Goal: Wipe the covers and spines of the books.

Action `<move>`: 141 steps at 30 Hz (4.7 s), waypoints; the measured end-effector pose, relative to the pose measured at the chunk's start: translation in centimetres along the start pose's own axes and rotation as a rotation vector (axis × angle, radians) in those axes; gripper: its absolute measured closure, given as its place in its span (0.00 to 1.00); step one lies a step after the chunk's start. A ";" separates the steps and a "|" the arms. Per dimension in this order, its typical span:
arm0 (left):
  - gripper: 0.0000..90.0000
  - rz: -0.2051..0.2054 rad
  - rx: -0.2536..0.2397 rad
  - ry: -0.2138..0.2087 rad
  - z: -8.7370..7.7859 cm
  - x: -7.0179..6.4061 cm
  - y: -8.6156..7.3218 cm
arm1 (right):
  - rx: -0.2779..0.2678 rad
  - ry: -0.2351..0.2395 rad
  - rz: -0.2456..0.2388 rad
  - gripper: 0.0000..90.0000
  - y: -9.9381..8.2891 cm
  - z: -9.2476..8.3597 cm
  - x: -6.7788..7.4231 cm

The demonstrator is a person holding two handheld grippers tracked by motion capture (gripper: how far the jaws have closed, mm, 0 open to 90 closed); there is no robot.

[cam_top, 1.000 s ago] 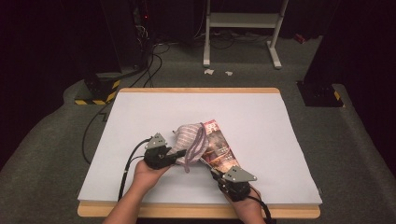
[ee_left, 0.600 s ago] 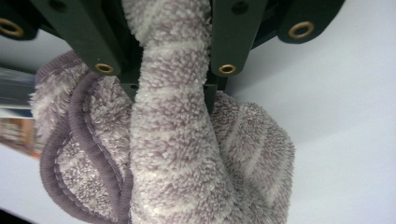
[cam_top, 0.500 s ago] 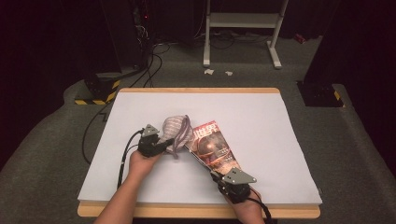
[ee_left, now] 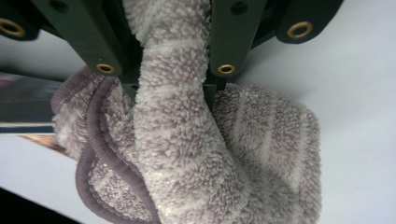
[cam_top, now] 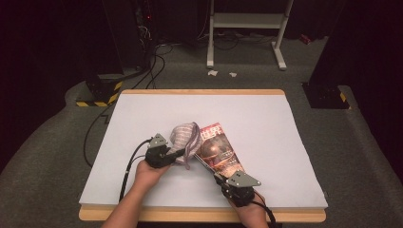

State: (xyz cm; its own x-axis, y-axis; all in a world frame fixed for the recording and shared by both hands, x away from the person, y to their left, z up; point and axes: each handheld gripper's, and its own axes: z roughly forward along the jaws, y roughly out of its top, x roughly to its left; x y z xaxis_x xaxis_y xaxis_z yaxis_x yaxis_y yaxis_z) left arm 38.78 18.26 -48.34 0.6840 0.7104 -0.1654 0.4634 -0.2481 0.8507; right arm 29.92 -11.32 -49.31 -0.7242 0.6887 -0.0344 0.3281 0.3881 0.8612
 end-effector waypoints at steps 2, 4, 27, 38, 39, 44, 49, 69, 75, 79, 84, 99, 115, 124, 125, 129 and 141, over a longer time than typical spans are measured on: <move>0.82 0.023 -0.014 -0.026 -0.3 -1.4 0.1 | -0.003 -0.002 0.001 0.94 0.0 0.0 0.0; 0.82 0.051 -0.017 -0.047 -0.5 -2.6 0.4 | -0.007 -0.002 0.005 0.94 0.0 0.1 0.0; 0.82 0.142 -0.044 -0.082 -0.9 -7.0 1.3 | -0.008 -0.008 0.001 0.94 0.1 0.4 0.1; 0.82 0.034 -0.005 0.076 0.7 -0.7 0.4 | -0.004 -0.009 -0.005 0.94 0.1 0.5 0.2; 0.82 0.034 -0.005 0.076 0.7 -0.7 0.4 | -0.005 -0.008 -0.007 0.94 0.1 0.5 0.2; 0.82 -0.015 0.027 0.168 1.5 2.5 -0.1 | -0.002 -0.012 -0.016 0.94 0.1 0.6 0.4; 0.82 -0.046 0.040 0.229 2.0 4.2 -0.3 | -0.005 -0.011 -0.018 0.94 0.1 0.6 0.4; 0.82 0.058 -0.001 0.045 0.4 -1.2 0.3 | -0.015 -0.013 -0.001 0.94 0.0 0.6 0.3; 0.82 0.140 -0.021 -0.024 -0.3 -4.8 1.0 | -0.021 -0.015 0.011 0.94 0.1 0.5 0.1; 0.82 0.196 -0.030 -0.072 -0.8 -7.3 1.6 | -0.027 -0.016 0.017 0.94 0.1 0.4 0.0; 0.82 0.231 -0.037 -0.113 -1.1 -9.2 2.0 | -0.030 -0.015 0.019 0.94 0.1 0.4 -0.1; 0.82 0.166 -0.040 -0.081 -0.5 -6.8 1.9 | -0.020 -0.014 0.008 0.94 0.1 0.6 0.1; 0.83 0.075 -0.024 0.015 0.3 -2.7 1.0 | -0.013 -0.014 -0.003 0.94 0.1 0.8 0.3; 0.83 0.068 -0.017 0.048 0.7 -1.7 0.9 | -0.010 -0.014 -0.005 0.94 0.1 0.9 0.4; 0.83 0.068 -0.017 0.054 0.7 -1.6 0.8 | -0.008 -0.014 -0.006 0.94 0.1 1.0 0.4; 0.84 0.080 -0.015 0.066 0.7 -1.6 0.8 | -0.008 -0.014 -0.007 0.94 0.1 1.0 0.4; 0.84 0.067 -0.038 0.121 -0.5 -1.1 1.1 | -0.009 -0.018 -0.014 0.94 0.2 0.9 0.5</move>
State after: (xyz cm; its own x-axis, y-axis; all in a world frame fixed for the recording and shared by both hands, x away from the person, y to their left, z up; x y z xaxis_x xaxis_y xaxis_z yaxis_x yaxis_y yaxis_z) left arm 38.28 17.50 -46.97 0.6386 0.7681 -0.0478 0.3954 -0.2742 0.8766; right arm 30.22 -10.35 -49.63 -0.7178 0.6940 -0.0559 0.3121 0.3926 0.8651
